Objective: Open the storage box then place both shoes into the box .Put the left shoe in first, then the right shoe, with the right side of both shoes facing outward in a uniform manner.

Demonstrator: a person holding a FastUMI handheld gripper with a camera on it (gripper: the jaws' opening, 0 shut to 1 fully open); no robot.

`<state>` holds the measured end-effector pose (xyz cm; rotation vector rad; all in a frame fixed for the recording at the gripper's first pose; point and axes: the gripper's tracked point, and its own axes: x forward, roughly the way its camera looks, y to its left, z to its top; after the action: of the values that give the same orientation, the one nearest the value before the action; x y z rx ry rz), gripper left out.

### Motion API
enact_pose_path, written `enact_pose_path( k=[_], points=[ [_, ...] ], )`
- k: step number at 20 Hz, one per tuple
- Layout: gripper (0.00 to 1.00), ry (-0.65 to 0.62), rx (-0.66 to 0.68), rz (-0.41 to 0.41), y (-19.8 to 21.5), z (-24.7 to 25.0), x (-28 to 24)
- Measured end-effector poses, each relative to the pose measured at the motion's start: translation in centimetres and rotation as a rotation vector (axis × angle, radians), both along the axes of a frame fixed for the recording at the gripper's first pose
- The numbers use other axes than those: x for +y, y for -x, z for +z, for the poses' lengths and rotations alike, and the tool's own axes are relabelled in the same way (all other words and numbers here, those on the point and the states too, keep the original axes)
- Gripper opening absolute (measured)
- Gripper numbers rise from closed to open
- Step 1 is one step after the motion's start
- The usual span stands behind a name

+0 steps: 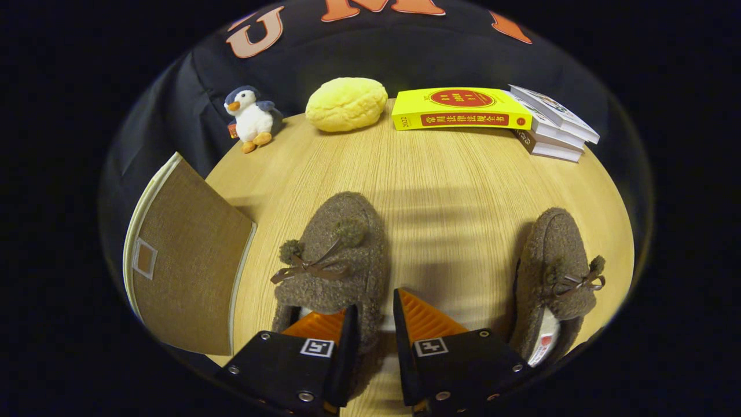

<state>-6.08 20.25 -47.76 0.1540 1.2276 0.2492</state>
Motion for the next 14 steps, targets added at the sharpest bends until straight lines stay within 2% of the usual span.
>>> enact_pose_path(
  k=[3,7,14],
  points=[
    [0.21,-0.004,0.003,-0.026,-0.1,-0.1,0.4],
    [0.08,-0.020,0.010,-0.097,-0.5,0.9,0.3],
    [0.05,-0.104,-0.018,-0.177,-1.7,8.2,2.8]
  ],
)
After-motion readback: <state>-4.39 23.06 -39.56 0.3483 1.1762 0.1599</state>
